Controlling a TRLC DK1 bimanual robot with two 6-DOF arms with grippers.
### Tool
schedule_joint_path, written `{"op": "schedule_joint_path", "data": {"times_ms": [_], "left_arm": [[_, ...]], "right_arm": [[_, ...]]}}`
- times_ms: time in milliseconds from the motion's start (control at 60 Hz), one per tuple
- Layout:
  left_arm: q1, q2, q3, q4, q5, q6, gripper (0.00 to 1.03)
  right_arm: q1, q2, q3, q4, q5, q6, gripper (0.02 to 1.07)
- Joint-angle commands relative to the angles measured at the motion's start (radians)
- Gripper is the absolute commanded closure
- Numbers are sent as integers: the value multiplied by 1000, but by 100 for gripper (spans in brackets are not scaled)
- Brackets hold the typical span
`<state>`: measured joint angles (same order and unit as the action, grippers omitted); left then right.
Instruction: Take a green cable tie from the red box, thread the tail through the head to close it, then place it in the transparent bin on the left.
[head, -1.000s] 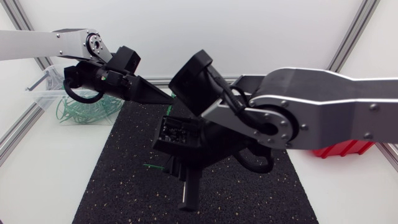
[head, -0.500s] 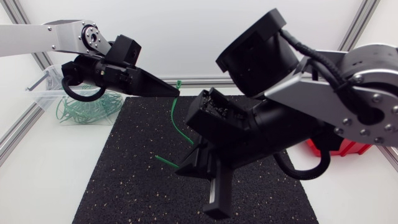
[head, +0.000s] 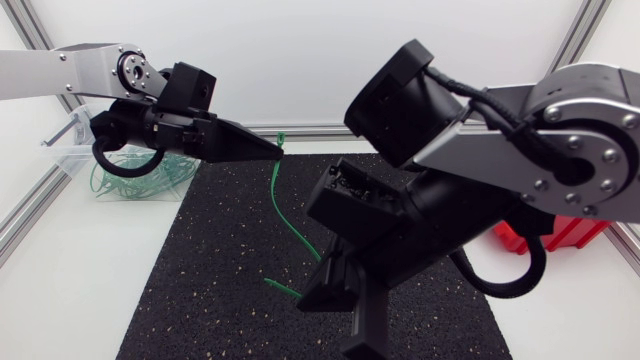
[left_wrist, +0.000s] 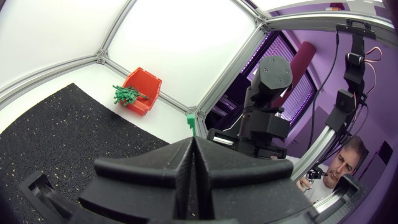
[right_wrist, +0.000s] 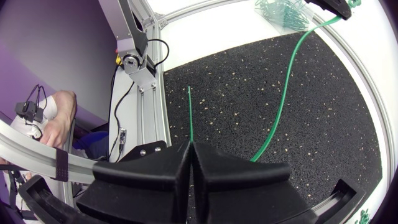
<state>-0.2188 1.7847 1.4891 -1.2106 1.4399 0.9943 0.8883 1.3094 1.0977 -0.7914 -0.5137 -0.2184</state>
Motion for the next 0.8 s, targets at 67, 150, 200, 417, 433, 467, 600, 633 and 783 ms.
{"op": "schedule_joint_path", "data": {"times_ms": [67,150,200,417,433,467,600,633,783], "left_arm": [[4,-21,-39,34,17,1,100],[2,-16,-49,60,14,1,100],[2,-15,-52,71,10,1,100],[4,10,-70,140,-30,1,100],[4,16,-70,149,-33,1,100],[6,21,-75,163,-36,1,100],[6,21,-109,223,-62,1,100],[6,22,-115,233,-67,1,100],[9,35,-150,313,-95,1,100]], "right_arm": [[-6,40,14,-29,15,56,102],[-45,57,10,-26,18,34,102],[-51,51,-4,-2,18,-32,102],[-42,53,-32,54,115,-105,102],[-43,54,-33,63,141,-105,102],[-46,59,-33,72,156,-118,102],[-58,71,-78,166,199,-234,102],[-57,76,-94,204,241,-251,102],[-68,142,-116,281,317,-315,102]]}}
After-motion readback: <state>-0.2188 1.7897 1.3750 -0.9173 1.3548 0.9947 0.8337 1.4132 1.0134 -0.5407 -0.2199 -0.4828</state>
